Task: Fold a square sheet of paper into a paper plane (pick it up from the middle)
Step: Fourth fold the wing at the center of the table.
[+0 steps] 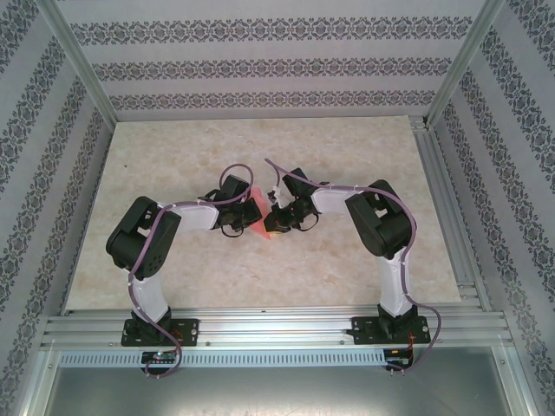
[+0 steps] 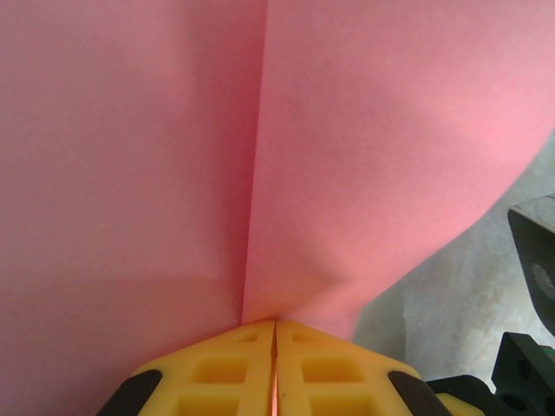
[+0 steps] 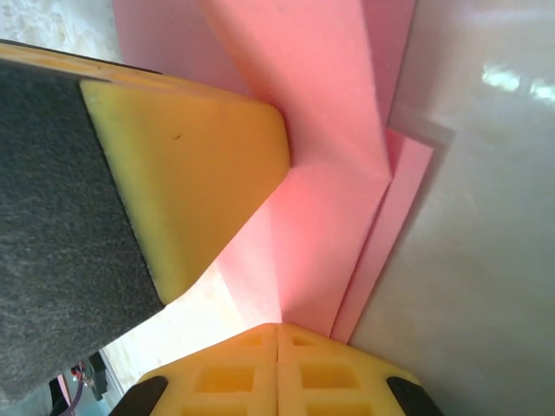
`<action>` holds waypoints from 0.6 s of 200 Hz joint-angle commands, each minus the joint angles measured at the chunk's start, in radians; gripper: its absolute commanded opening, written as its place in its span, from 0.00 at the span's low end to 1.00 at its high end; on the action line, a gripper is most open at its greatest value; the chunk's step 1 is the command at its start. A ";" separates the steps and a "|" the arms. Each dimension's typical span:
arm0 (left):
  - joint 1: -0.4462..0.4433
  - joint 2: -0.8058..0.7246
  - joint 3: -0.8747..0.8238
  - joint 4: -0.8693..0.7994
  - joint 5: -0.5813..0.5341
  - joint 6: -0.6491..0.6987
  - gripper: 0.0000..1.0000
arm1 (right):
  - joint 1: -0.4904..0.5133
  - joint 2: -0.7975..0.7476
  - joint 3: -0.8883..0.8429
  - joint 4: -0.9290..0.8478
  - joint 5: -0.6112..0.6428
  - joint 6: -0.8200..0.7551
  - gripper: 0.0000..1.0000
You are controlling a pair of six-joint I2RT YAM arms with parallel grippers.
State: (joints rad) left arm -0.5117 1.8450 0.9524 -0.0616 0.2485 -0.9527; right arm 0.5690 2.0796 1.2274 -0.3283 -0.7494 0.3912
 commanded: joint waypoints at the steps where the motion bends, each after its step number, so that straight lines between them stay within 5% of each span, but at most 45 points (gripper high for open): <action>1: 0.001 0.046 0.001 -0.077 -0.043 0.021 0.11 | -0.003 0.025 -0.013 -0.040 0.055 -0.034 0.07; 63: 0.001 0.046 0.005 -0.082 -0.041 0.022 0.11 | 0.005 -0.095 -0.027 -0.045 -0.024 -0.027 0.08; 120: 0.000 0.047 0.005 -0.084 -0.040 0.026 0.10 | 0.010 -0.032 -0.043 -0.021 0.001 -0.009 0.08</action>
State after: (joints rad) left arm -0.5117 1.8477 0.9592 -0.0719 0.2485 -0.9508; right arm 0.5678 2.0151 1.1992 -0.3576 -0.7574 0.3759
